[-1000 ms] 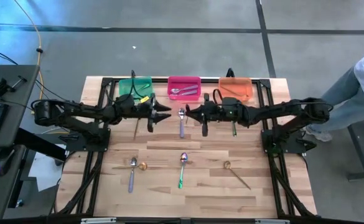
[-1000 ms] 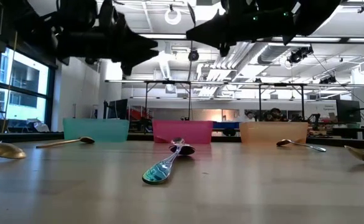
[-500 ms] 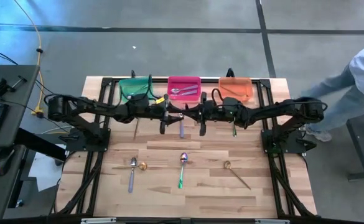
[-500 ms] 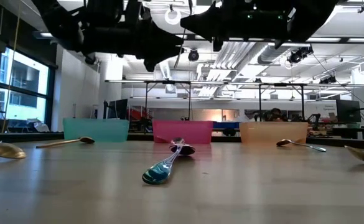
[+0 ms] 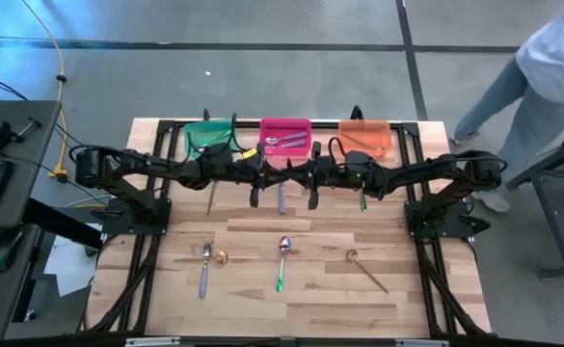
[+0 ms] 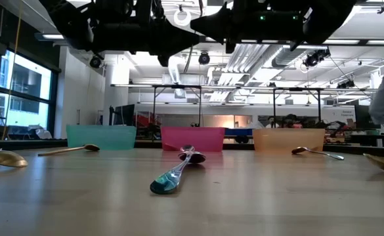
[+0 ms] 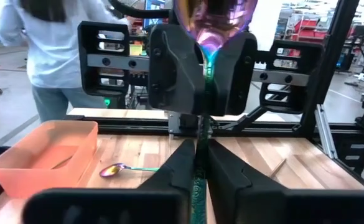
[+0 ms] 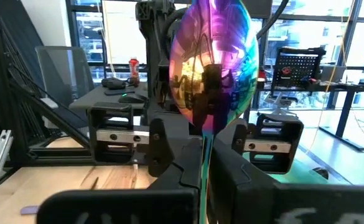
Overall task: Sort silverware by color (type)
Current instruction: Put the blue spoon into the green bin, then put the gold spoon into the orange bin
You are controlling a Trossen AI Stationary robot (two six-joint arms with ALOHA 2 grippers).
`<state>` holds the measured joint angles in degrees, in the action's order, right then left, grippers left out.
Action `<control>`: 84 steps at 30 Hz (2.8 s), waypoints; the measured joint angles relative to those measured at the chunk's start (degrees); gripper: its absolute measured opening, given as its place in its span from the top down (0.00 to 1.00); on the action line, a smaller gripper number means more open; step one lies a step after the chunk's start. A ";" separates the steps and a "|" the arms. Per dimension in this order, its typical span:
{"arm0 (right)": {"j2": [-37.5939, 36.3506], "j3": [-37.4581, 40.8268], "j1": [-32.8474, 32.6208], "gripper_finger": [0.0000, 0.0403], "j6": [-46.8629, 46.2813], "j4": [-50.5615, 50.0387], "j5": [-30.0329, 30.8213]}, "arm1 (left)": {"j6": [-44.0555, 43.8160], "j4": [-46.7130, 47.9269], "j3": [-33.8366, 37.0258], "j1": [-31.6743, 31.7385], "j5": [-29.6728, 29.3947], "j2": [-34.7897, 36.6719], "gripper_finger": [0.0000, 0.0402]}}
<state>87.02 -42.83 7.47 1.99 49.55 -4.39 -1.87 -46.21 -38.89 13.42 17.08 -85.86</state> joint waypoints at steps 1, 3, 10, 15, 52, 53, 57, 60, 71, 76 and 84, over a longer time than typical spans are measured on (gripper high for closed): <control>0.00 0.00 0.01 1.00 -0.05 0.17 -0.04 | -0.37 -0.05 0.00 0.18 0.00 0.00 0.97; 0.00 0.00 0.02 1.00 -0.06 0.70 0.00 | -0.64 -0.18 -0.07 0.58 0.54 0.01 0.96; 0.00 -0.09 0.00 0.87 -0.95 1.68 4.49 | -0.90 0.34 -0.07 1.64 0.72 0.00 0.98; 0.00 -0.09 0.01 0.69 -3.27 1.53 6.82 | -0.54 2.02 -0.07 3.61 0.81 0.00 0.99; -0.13 -0.07 -1.46 1.00 0.53 -11.68 15.22 | 19.54 62.16 0.04 35.80 -32.25 5.95 0.99; -0.13 -0.07 -1.59 1.00 0.50 -11.68 15.22 | 19.54 62.28 0.04 36.07 -32.23 5.30 0.99; -0.13 -0.07 -1.64 1.00 0.52 -11.80 15.22 | 19.10 62.27 0.04 36.49 -32.25 4.07 0.95; -0.13 -0.07 -1.64 1.00 0.47 -12.06 15.24 | 18.67 61.81 0.04 36.49 -32.68 4.33 0.87; -0.11 -0.07 -1.64 1.00 0.51 -14.13 16.08 | 13.87 63.52 0.04 33.32 -35.38 12.85 0.89; 0.99 1.59 -1.47 1.00 2.34 -14.67 16.77 | 10.13 69.49 0.00 24.14 -35.22 18.34 0.99; 6.00 9.09 0.96 1.00 3.44 3.23 6.60 | 2.38 76.16 0.00 6.56 -28.51 20.90 1.00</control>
<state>93.02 -33.74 8.43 5.43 52.77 2.21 0.51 29.95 -38.89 19.99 -11.43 -64.97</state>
